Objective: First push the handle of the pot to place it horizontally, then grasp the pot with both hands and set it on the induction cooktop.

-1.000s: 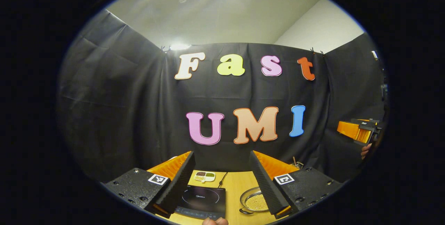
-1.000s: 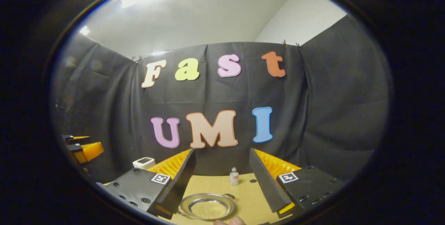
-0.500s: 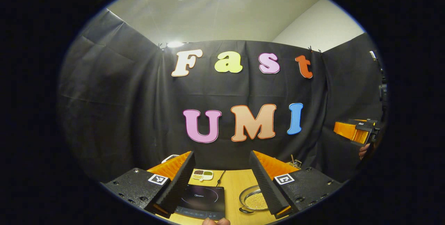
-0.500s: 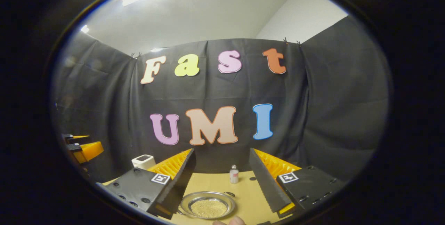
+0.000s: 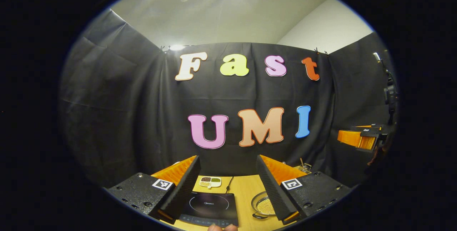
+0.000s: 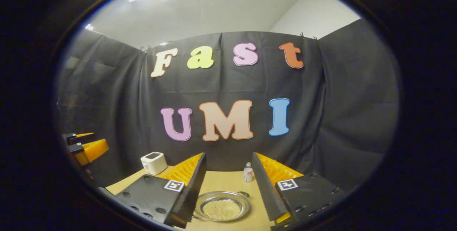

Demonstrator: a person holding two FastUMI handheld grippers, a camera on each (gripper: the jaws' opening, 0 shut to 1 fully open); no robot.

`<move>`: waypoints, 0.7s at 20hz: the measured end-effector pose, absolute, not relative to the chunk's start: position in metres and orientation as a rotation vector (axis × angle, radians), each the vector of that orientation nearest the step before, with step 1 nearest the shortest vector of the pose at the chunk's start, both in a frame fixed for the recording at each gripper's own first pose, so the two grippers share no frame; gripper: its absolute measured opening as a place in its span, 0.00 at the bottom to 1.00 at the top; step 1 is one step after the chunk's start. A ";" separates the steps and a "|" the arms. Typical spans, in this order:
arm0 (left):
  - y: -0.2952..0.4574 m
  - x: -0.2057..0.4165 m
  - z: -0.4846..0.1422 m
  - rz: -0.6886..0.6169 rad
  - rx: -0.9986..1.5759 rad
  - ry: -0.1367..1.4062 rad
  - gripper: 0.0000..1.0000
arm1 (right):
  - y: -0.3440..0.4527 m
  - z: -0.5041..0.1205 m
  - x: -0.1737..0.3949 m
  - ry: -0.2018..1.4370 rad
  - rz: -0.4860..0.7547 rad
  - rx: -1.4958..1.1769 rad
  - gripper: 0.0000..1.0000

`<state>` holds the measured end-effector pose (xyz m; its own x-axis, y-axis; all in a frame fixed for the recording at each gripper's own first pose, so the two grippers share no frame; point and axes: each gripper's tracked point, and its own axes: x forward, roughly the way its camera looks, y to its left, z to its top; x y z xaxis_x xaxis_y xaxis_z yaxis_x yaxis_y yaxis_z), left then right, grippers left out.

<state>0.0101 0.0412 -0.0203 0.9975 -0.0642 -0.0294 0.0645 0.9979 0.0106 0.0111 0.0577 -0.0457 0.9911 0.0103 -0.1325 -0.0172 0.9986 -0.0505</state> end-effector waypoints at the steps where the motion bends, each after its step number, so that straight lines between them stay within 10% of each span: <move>1: 0.045 0.010 -0.022 -0.067 0.005 0.032 0.92 | 0.060 -0.046 0.012 0.134 0.002 -0.057 0.69; 7: 0.068 0.008 -0.035 -0.083 -0.030 0.033 0.95 | 0.083 -0.067 0.009 0.184 -0.019 -0.046 0.09; 14: 0.085 0.018 -0.063 -0.088 -0.061 0.081 0.95 | 0.093 -0.114 0.003 0.303 0.010 -0.038 0.05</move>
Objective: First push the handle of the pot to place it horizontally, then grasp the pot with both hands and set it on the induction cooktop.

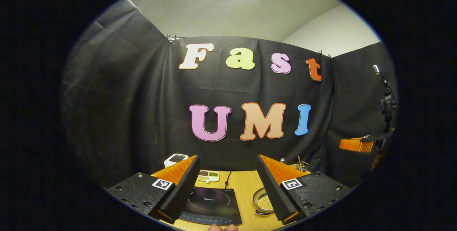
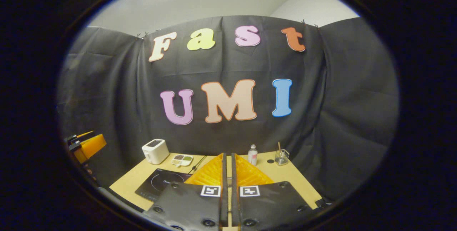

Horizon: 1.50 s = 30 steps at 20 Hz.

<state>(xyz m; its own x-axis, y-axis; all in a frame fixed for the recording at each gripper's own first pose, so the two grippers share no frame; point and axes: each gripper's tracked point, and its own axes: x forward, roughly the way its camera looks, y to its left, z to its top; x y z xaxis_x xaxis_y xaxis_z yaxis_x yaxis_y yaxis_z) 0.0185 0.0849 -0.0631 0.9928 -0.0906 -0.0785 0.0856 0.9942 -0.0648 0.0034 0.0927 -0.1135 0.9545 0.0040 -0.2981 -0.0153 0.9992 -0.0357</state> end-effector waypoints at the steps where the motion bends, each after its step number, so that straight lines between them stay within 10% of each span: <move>1: 0.086 0.024 -0.069 -0.084 -0.063 0.089 0.95 | 0.095 -0.127 0.002 0.332 0.022 -0.037 0.09; 19: 0.075 0.096 -0.155 -0.085 -0.059 0.266 0.92 | 0.097 -0.324 0.013 0.735 0.050 0.077 0.02; 30: 0.086 0.163 -0.205 -0.316 -0.130 0.280 0.96 | 0.118 -0.430 -0.020 0.956 -0.226 0.177 0.02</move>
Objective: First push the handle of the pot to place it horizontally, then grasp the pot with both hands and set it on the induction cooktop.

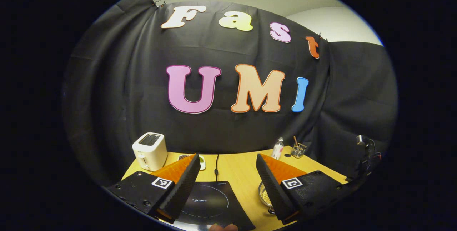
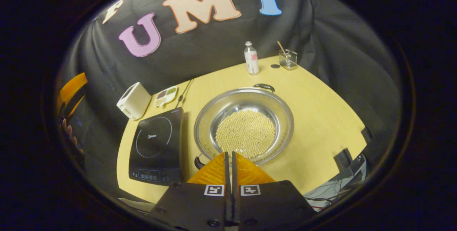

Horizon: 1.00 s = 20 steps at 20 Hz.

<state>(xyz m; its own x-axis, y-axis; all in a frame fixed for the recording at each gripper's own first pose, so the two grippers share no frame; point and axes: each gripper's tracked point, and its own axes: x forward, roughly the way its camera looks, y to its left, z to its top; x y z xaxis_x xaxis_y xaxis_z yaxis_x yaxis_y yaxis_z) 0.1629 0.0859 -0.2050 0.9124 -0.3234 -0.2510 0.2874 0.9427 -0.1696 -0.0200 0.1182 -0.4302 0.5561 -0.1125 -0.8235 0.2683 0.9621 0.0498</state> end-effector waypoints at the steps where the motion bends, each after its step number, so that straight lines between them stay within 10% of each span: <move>1: 0.085 0.164 -0.211 -0.337 -0.134 0.286 0.95 | 0.121 -0.437 -0.023 0.969 -0.242 0.190 0.00; 20: 0.122 0.183 -0.232 -0.315 -0.124 0.290 0.95 | 0.144 -0.540 -0.035 1.215 -0.280 0.087 0.02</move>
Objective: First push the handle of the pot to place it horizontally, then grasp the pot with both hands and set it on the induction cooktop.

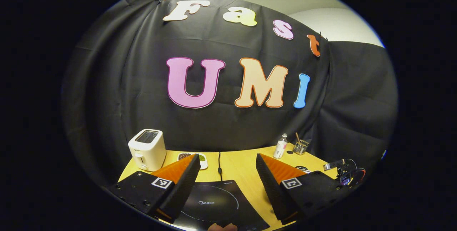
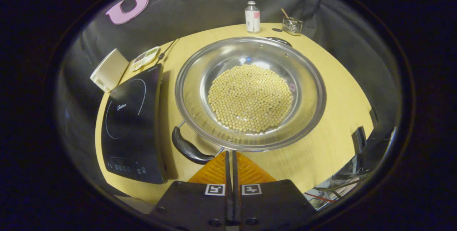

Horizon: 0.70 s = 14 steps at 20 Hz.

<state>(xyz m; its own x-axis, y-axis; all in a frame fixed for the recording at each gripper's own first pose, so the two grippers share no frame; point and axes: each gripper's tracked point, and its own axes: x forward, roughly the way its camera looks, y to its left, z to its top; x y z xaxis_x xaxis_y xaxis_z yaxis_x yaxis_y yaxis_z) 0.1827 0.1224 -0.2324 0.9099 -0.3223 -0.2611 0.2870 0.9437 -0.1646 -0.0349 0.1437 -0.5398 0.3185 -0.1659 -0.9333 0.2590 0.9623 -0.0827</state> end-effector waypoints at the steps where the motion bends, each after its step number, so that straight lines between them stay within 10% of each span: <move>1: 0.126 0.183 -0.233 -0.310 -0.122 0.289 0.95 | 0.147 -0.541 -0.033 1.214 -0.278 0.091 0.02; 14: 0.164 0.186 -0.241 -0.257 -0.123 0.291 0.95 | 0.193 -0.561 0.014 1.217 -0.295 0.201 0.02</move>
